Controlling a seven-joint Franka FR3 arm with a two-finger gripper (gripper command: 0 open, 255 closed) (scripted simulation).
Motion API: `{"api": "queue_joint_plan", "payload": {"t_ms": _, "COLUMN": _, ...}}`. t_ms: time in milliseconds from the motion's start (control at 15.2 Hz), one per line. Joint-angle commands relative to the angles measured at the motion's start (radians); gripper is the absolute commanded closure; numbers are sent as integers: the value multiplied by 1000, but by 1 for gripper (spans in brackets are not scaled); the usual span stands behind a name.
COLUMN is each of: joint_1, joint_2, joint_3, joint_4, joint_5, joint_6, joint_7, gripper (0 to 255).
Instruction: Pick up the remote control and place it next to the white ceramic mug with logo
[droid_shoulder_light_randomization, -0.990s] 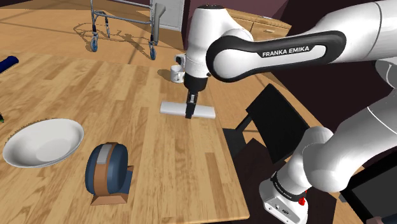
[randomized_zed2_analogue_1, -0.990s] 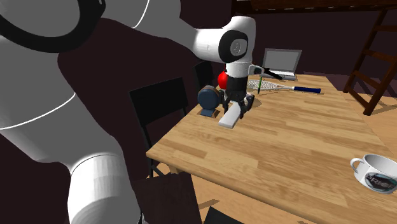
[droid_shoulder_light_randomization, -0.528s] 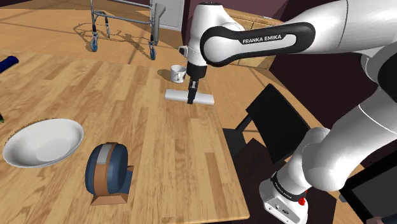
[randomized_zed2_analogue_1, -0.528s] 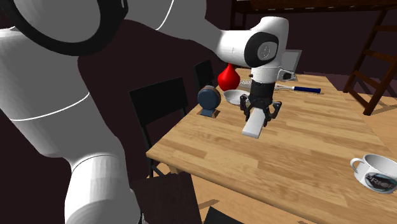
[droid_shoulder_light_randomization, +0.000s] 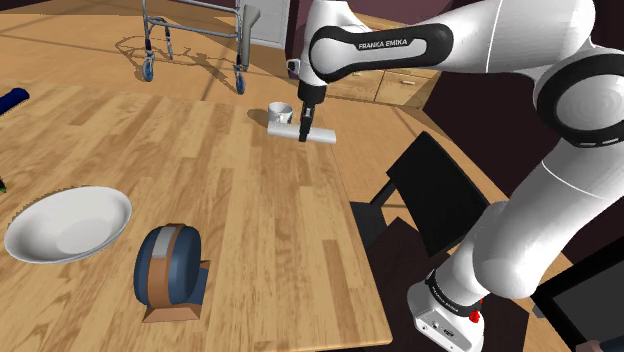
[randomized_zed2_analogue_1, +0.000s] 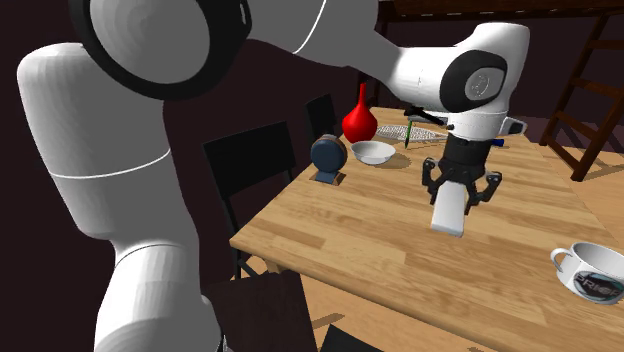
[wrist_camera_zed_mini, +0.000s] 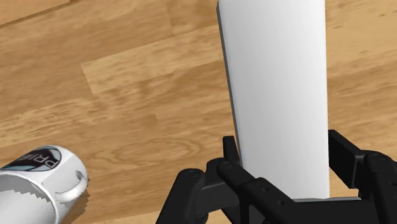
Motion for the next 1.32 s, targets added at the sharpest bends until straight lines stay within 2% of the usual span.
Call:
{"api": "queue_joint_plan", "payload": {"t_ms": 0, "joint_1": -20, "joint_2": 53, "joint_3": -18, "joint_4": 67, "joint_5": 3, "joint_6": -14, "joint_7": -40, "gripper": 255}}
{"api": "queue_joint_plan", "payload": {"t_ms": 396, "joint_1": -84, "joint_2": 216, "joint_3": -60, "joint_4": 287, "joint_5": 22, "joint_6": -69, "joint_7": -150, "gripper": 255}}
{"api": "queue_joint_plan", "payload": {"t_ms": 858, "joint_1": -164, "joint_2": 440, "joint_3": -87, "joint_4": 617, "joint_5": 52, "joint_6": -176, "joint_7": -253, "gripper": 255}}
{"api": "queue_joint_plan", "payload": {"t_ms": 1254, "joint_1": -162, "joint_2": 442, "joint_3": -86, "joint_4": 540, "joint_5": 52, "joint_6": -96, "joint_7": -254, "gripper": 255}}
